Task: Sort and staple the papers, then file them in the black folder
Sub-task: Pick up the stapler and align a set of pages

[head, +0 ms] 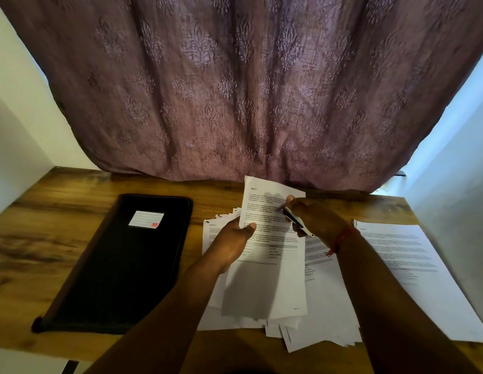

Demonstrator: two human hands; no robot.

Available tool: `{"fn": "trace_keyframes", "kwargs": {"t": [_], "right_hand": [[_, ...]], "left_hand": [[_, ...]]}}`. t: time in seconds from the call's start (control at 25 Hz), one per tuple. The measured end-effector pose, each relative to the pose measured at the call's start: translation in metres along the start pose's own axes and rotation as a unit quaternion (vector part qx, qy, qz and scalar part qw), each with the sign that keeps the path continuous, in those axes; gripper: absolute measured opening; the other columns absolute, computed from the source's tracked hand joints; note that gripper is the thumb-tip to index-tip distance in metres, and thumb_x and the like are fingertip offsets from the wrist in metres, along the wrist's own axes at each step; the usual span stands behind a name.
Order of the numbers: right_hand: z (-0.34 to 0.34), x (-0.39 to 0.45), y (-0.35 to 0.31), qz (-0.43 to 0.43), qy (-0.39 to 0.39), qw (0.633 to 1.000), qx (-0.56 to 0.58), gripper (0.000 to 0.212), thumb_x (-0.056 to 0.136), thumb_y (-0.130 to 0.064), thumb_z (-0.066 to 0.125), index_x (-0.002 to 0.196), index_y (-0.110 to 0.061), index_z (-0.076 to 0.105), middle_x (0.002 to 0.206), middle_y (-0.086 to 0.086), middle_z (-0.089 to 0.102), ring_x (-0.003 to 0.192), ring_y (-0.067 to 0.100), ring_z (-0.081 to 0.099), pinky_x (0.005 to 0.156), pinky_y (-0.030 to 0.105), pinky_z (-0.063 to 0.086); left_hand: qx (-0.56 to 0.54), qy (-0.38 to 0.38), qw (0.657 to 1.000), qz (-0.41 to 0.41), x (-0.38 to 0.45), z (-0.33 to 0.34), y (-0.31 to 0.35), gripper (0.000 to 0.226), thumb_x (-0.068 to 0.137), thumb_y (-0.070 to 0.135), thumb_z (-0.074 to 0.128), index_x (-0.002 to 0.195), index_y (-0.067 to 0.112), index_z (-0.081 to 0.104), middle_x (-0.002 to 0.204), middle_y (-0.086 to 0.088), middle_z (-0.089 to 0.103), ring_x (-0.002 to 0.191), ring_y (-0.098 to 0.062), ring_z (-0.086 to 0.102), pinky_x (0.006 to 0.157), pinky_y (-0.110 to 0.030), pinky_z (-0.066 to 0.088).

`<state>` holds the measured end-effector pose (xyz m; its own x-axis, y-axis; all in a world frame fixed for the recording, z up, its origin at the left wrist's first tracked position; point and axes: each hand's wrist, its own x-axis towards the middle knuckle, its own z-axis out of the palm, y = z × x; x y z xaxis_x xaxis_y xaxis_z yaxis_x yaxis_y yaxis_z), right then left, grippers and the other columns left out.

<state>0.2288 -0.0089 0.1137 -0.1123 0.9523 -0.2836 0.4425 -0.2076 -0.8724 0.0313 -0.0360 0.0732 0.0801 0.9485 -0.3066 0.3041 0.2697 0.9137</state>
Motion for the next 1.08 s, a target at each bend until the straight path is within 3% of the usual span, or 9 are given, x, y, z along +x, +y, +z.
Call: {"fn": "trace_keyframes", "kwargs": {"t": [0.08,0.16,0.28,0.4,0.56,0.76,0.88,1.08], "right_hand": [[-0.006,0.000,-0.012,-0.020,-0.011,1.000,-0.001,0.034,0.099,-0.041,0.049,0.112,-0.014,0.066,0.091,0.005,0.065,0.074,0.015,0.063,0.066,0.031,0.059],[-0.015,0.007,-0.026,-0.089,0.026,0.991,-0.092,0.023,0.094,-0.035,0.061,0.109,-0.019,0.066,0.092,-0.001,0.063,0.079,0.016,0.066,0.066,0.030,0.059],[-0.032,0.025,-0.050,-0.197,0.069,0.910,-0.358,0.031,0.083,-0.040,0.073,0.104,-0.018,0.067,0.095,-0.003,0.051,0.088,0.018,0.056,0.076,0.035,0.050],[-0.042,0.034,-0.082,-0.213,-0.023,0.842,-0.495,0.041,0.083,-0.044,0.072,0.115,-0.019,0.065,0.101,-0.004,0.048,0.095,0.017,0.052,0.080,0.033,0.045],[-0.040,0.045,-0.110,-0.202,-0.137,0.788,-0.565,0.043,0.082,-0.041,0.074,0.119,-0.020,0.067,0.098,-0.007,0.054,0.096,0.016,0.058,0.079,0.029,0.045],[-0.027,0.056,-0.129,-0.219,-0.189,0.759,-0.583,0.035,0.079,-0.034,0.078,0.110,-0.018,0.070,0.100,-0.006,0.063,0.090,0.013,0.061,0.077,0.028,0.048],[-0.018,0.054,-0.146,-0.243,-0.208,0.703,-0.635,0.031,0.083,-0.035,0.074,0.108,-0.017,0.069,0.102,-0.003,0.062,0.091,0.015,0.059,0.068,0.022,0.042],[0.002,0.050,-0.161,-0.234,-0.241,0.597,-0.728,0.035,0.083,-0.035,0.073,0.114,-0.019,0.068,0.106,-0.001,0.065,0.096,0.018,0.061,0.074,0.027,0.045]], "left_hand": [[0.007,-0.005,1.000,0.007,-0.001,0.000,0.001,0.037,0.103,0.036,0.045,0.139,0.028,0.051,0.139,0.004,0.057,0.123,-0.022,0.056,0.103,-0.041,0.044],[0.009,-0.011,1.000,0.015,-0.003,0.001,0.003,0.036,0.104,0.036,0.045,0.139,0.029,0.050,0.136,0.005,0.058,0.117,-0.020,0.058,0.099,-0.039,0.045],[0.021,-0.025,0.999,0.031,-0.005,0.001,0.006,0.033,0.103,0.039,0.045,0.135,0.033,0.051,0.127,0.011,0.060,0.109,-0.013,0.058,0.094,-0.034,0.047],[0.025,-0.044,0.997,0.050,-0.008,0.001,0.009,0.020,0.103,0.038,0.045,0.121,0.038,0.052,0.112,0.017,0.061,0.101,-0.007,0.058,0.089,-0.027,0.045],[0.017,-0.056,0.996,0.065,-0.009,-0.004,0.013,0.019,0.102,0.036,0.047,0.120,0.035,0.051,0.113,0.016,0.060,0.100,-0.004,0.056,0.091,-0.025,0.042],[0.031,-0.085,0.994,0.067,-0.007,-0.011,0.014,0.024,0.102,0.035,0.047,0.126,0.033,0.052,0.117,0.016,0.059,0.099,0.001,0.056,0.083,-0.012,0.043],[0.051,-0.093,0.992,0.064,-0.004,-0.011,0.013,0.036,0.102,0.038,0.047,0.136,0.027,0.052,0.129,0.010,0.060,0.113,-0.009,0.056,0.092,-0.020,0.041],[0.068,-0.105,0.990,0.058,0.003,-0.011,0.012,0.039,0.102,0.034,0.049,0.139,0.023,0.049,0.138,0.001,0.057,0.118,-0.013,0.054,0.097,-0.025,0.041]]}}
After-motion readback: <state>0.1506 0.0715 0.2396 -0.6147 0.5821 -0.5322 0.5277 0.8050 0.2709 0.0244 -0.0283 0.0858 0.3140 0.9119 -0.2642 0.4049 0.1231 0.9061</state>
